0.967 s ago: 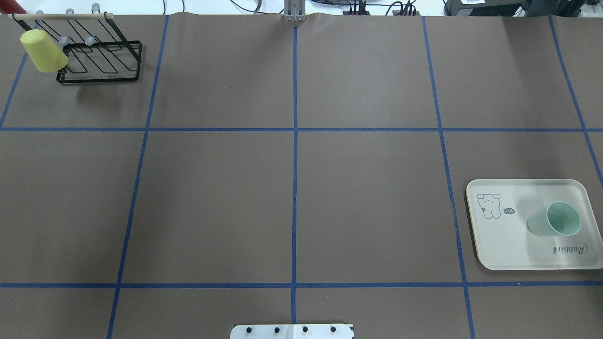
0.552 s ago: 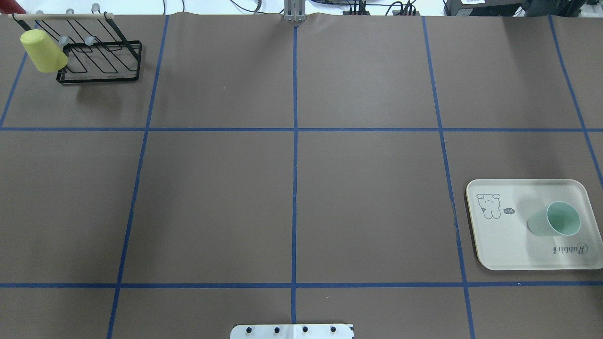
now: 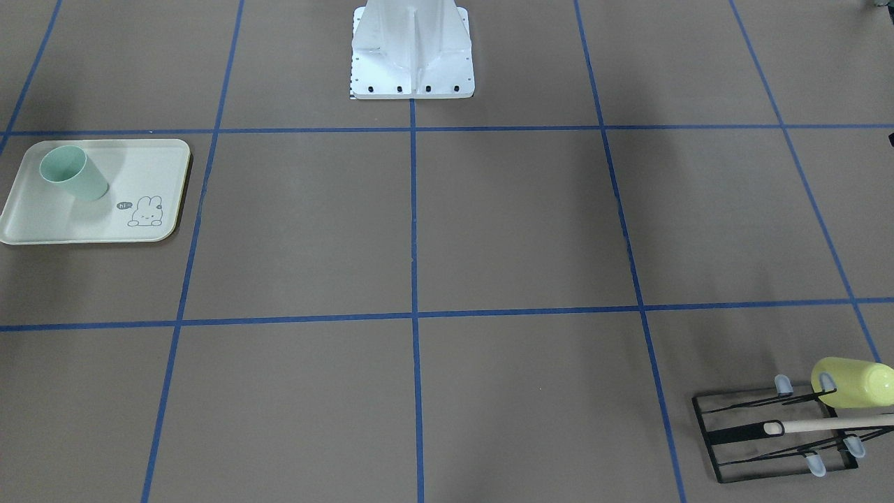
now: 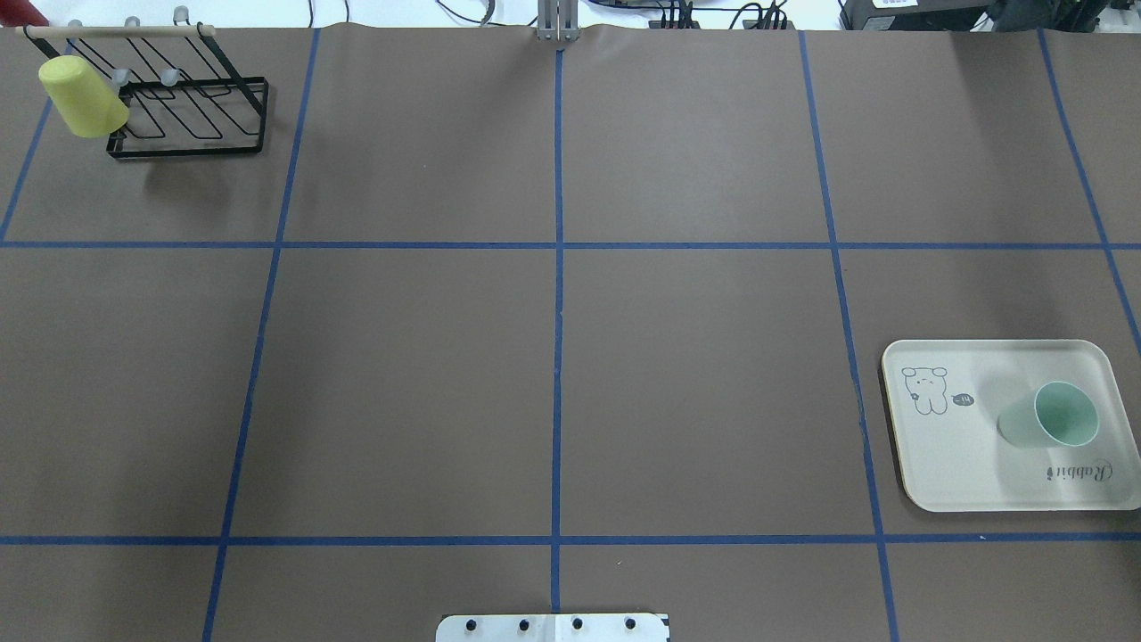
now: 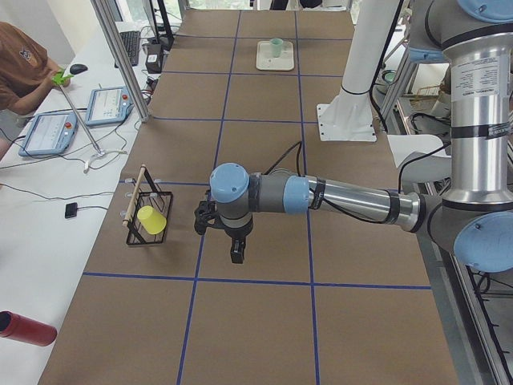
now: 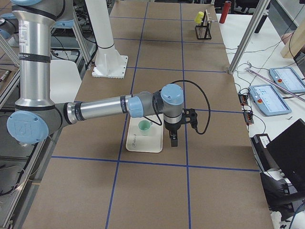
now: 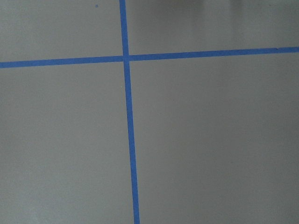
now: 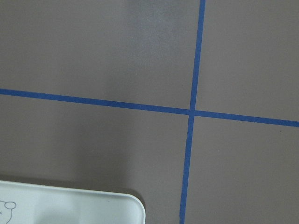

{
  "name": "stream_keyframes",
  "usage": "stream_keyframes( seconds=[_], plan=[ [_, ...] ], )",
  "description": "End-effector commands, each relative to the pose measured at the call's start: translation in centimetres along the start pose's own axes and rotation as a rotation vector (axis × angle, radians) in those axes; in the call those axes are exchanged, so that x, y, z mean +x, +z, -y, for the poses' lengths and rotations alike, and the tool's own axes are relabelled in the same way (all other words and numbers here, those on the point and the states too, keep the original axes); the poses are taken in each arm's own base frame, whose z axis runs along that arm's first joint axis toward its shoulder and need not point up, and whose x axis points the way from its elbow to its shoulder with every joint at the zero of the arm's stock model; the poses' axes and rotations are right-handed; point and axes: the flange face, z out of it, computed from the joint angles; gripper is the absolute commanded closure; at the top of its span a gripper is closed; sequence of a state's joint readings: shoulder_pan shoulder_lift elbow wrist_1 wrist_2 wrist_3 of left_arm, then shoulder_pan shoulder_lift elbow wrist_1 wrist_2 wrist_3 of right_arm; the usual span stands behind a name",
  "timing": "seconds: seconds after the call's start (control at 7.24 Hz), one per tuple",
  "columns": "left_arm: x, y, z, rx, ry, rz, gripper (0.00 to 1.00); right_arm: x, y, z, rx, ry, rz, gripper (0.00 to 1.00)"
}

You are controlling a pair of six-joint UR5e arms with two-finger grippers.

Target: Left arm grabs green cup and hands to right arm on tray

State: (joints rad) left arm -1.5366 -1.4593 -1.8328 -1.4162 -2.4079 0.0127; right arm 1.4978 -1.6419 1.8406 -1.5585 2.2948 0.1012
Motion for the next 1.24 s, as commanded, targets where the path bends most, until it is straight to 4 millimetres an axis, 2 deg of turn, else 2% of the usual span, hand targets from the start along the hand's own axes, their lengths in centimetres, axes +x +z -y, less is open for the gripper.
stream_keyframes(
  seconds=[0.0,1.1],
  plan=[
    [-0.81,-0.24,0.27,0.007,-0.011,0.013,0.0,0.3,-0.07,-0.2,0.001,0.007,-0.001,0.01],
    [-0.48,-0.89,0.53,0.02,-0.005,0.04,0.0,0.38,-0.39,-0.01,0.008,0.008,-0.002,0.01]
  ],
)
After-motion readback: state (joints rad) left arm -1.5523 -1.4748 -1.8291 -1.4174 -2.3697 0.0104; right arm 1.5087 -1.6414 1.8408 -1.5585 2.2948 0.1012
